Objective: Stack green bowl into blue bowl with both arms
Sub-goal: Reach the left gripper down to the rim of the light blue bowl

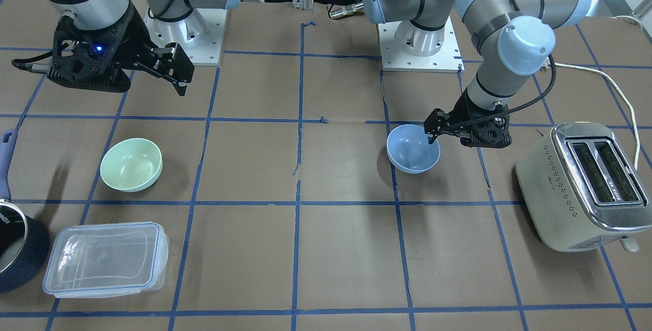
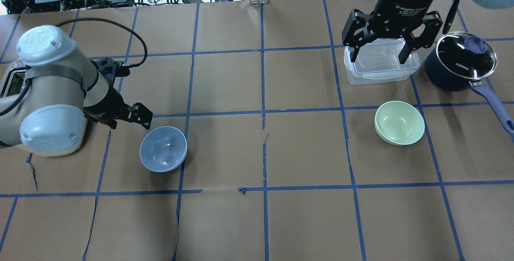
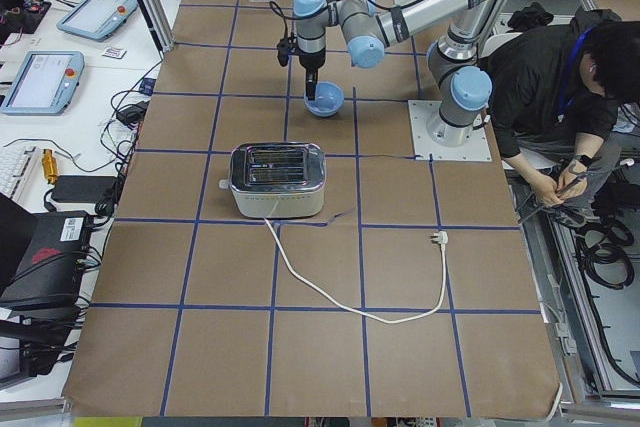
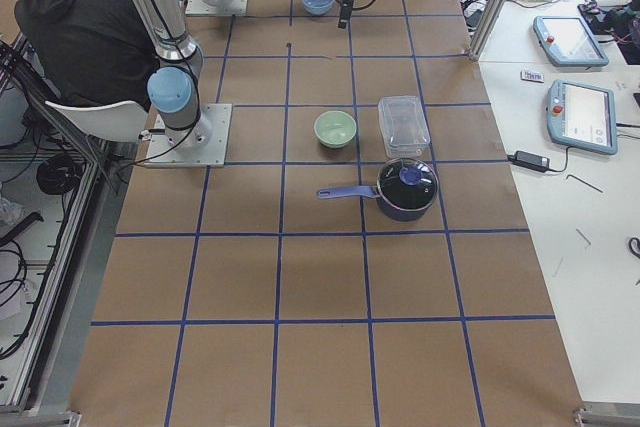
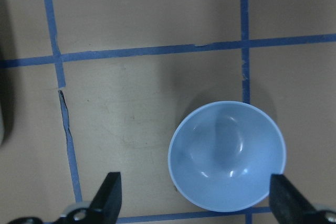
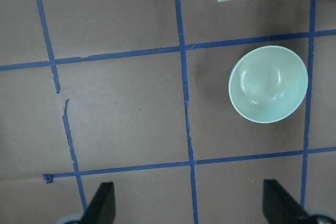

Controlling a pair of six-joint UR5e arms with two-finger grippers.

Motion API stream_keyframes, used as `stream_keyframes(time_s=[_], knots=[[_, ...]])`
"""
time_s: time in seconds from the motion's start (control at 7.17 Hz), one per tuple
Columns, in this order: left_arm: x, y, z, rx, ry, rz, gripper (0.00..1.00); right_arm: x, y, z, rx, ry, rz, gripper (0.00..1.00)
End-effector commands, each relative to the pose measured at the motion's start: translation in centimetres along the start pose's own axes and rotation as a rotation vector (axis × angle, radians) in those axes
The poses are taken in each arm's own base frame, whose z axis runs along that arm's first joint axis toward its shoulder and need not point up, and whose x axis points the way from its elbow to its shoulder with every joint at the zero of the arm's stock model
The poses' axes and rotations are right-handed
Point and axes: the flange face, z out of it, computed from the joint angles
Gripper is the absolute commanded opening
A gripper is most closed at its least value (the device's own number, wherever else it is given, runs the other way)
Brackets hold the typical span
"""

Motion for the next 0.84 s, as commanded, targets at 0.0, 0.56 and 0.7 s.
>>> stream_keyframes(time_s=[0.0,0.56,0.7], knots=[[0.2,1.3,5.1,-0.026,0.003,-0.002,1.0,0.0,0.6,-0.2,-0.007,-0.001,0.005,1.0],[-0.1,1.0,6.5,-0.047,0.024,0.054,0.11,7.7,-1.6,0.7,-0.052,-0.005,0.138,1.0],[-0.1,1.1,6.7,-0.044,0.055,0.045,0.04,13.2,-2.6,1.4,-0.067,-0.023,0.161,1.0]])
